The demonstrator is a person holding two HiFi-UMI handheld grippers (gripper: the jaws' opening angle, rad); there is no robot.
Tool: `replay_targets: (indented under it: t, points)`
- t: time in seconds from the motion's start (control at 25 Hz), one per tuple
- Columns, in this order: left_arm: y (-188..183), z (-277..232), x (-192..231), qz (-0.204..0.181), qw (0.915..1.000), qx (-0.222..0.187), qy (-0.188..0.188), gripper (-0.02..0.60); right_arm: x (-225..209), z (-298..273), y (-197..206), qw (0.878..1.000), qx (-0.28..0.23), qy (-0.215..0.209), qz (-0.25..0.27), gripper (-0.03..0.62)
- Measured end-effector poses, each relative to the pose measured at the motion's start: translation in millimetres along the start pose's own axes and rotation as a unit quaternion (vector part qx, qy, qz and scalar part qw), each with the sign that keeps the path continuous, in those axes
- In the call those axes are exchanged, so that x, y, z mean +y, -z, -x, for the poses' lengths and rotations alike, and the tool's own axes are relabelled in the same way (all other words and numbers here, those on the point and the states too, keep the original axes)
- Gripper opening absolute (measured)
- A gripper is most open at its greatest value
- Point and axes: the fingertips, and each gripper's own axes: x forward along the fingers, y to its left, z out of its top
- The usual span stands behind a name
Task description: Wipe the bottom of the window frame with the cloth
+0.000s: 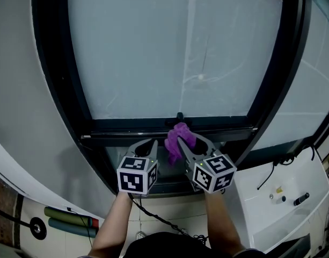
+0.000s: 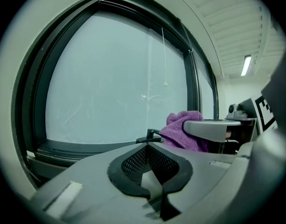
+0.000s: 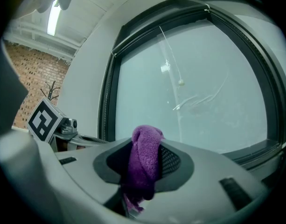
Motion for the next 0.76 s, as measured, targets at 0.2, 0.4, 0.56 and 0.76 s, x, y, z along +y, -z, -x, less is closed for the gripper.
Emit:
replay_targets:
  t: [0.2,0.4,0.56,0.76]
  points:
    - [-2,-4,-2,0.000,1.0000,-0.002,0.000,0.011,-2,-1,0,1.000,0.004,-0.003,0.003,0.130]
    - [-2,-9,-4,0.002,1.0000,-0.004,0.004,0.011,-5,-2,0,1.000,0.005,-0.003,0.006,0.130]
    - [-5,-13,-5,0.004,1.0000,-0.006,0.006,0.011,-7,-2,0,1.000,0.004,-0.004,0.006,0.130]
    - [-6,-17,-7,0.005,0.9999,-0.010,0.009,0.011,-9,-2,1,1.000,0.004,-0.004,0.006,0.130]
